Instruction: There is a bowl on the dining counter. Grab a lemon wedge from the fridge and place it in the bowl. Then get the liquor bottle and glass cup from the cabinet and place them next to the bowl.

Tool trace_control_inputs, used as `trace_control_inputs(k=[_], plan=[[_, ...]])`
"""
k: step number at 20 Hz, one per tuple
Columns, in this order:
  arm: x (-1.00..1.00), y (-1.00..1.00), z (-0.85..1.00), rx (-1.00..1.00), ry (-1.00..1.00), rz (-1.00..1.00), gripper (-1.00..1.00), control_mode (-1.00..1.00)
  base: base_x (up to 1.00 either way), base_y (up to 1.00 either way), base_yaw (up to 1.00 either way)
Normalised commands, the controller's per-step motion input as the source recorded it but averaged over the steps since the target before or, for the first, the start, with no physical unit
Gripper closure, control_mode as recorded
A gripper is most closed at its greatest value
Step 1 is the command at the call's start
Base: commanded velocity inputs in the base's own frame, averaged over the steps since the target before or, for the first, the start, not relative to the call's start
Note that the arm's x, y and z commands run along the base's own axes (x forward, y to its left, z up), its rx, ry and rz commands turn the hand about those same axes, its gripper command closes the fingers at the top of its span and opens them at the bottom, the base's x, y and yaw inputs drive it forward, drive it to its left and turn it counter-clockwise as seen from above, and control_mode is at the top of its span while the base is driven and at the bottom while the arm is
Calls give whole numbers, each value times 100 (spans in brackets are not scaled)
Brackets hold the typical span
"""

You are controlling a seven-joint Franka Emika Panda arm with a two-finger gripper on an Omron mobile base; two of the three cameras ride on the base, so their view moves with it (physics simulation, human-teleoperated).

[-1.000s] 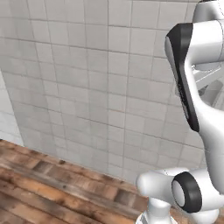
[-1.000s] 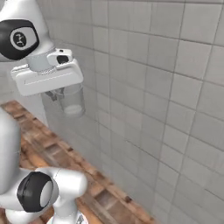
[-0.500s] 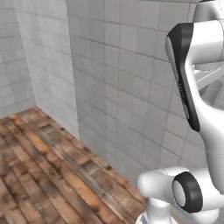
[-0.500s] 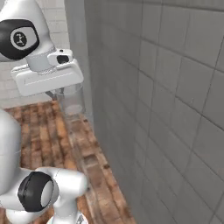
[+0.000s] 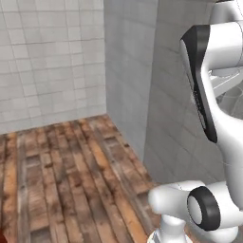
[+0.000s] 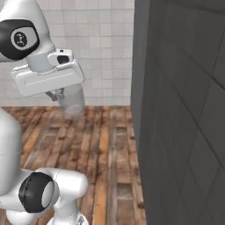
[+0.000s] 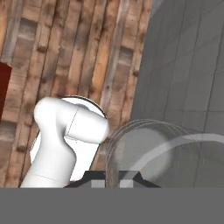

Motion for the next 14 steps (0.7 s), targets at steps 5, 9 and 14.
trace_control_inputs(k=[5, 9, 14], plan=[[0, 0, 0, 0, 0, 0, 100, 100, 100, -2, 52], [0, 0, 0, 0, 0, 0, 100, 100, 100, -2, 53], [0, 0, 0, 0, 0, 0, 100, 100, 100, -5, 56]])
